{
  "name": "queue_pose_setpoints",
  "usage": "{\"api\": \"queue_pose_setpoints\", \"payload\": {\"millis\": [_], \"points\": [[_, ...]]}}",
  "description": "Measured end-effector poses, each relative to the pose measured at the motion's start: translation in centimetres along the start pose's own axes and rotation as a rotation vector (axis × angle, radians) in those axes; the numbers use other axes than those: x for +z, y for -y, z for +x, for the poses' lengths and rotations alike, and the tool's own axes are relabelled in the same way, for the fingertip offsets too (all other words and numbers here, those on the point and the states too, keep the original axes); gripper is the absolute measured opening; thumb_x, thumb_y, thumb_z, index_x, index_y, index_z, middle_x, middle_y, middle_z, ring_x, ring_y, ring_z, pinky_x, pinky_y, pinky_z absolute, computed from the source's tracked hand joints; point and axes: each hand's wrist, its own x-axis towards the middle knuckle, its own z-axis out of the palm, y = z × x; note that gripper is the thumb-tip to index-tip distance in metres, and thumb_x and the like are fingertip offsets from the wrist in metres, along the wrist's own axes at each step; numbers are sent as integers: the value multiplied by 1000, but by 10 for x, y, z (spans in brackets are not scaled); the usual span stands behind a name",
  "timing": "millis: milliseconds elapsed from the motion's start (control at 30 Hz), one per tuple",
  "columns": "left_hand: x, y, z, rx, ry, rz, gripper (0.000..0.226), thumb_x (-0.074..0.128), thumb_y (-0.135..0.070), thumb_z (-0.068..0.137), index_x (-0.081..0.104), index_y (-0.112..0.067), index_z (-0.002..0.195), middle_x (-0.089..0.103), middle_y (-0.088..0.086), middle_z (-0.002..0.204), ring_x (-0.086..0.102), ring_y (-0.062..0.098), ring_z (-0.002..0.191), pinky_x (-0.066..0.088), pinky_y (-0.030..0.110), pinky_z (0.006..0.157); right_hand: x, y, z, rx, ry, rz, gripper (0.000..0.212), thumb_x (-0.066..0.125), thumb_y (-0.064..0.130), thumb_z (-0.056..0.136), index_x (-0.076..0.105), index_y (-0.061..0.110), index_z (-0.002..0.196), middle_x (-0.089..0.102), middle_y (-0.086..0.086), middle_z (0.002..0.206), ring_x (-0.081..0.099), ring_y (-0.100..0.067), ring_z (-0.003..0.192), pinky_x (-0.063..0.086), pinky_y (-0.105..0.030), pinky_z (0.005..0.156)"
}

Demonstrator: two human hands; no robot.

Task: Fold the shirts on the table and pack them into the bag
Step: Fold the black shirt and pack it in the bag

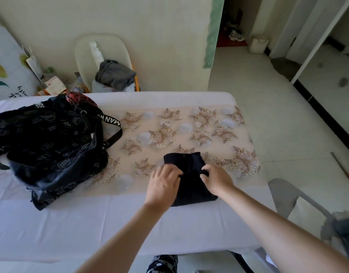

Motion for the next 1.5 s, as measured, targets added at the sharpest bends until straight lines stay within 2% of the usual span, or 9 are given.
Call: {"api": "queue_pose_setpoints", "payload": {"millis": [233,367,500,667,833,933,1100,1267,1500], "points": [[50,8,-31,85,668,149,77,39,-61,95,-2,-37,156,-22,-4,162,-26,22,147,-13,42,119,32,-9,-1,-90,-316,-118,37,45,40,101,51,19,131,61,-5,122,63,-27,104,51,-38,79],[51,15,-17,124,639,50,86,46,-61,91,4,-25,157,-14,-7,163,-23,12,148,-5,40,124,54,-17,-12,-580,-381,-332,48,39,35,97,52,15,139,49,-7,143,48,-27,130,43,-43,104],[48,28,-22,165,374,106,77,60,-59,81,44,-18,144,15,2,164,5,22,152,14,46,122,67,-44,-14,-550,-138,-381,78,35,61,95,27,12,156,16,-8,165,15,-23,152,22,-41,120],[41,39,-37,13,441,40,85,64,-53,84,25,-27,155,17,-1,162,8,18,151,24,37,118,55,-47,-14,-529,43,-396,97,47,46,83,-6,18,159,-23,-3,164,-20,-18,151,2,-35,125],[30,35,-23,-56,421,-169,60,59,-25,87,48,-22,146,45,-3,150,36,12,142,27,20,114,39,-38,-16,-452,24,-189,75,57,30,83,34,20,154,18,3,165,24,-16,150,34,-33,116],[11,25,-5,-239,448,-306,44,58,-25,82,59,-29,126,68,-5,102,63,16,91,49,21,79,16,-31,-15,-359,-43,10,52,58,28,76,65,20,126,64,5,131,62,-19,116,50,-30,93],[-4,23,41,-548,377,-382,32,59,-41,91,51,-35,122,64,-9,100,65,11,74,50,21,56,-14,-23,10,-208,-171,248,32,67,22,81,68,21,113,66,12,105,62,-9,101,43,-16,85],[17,22,63,-94,159,13,55,61,-4,85,52,-19,137,46,2,146,41,25,135,38,38,110,-11,-13,39,-207,-340,30,42,66,27,93,55,12,131,59,-6,124,63,-26,105,53,-33,83],[55,36,66,-2,677,-8,68,34,-39,105,-5,-19,157,-21,-8,159,-23,10,146,-4,38,124,15,-2,56,-361,-67,-315,69,20,61,99,25,24,157,21,-7,164,19,-29,151,16,-47,122]]}}
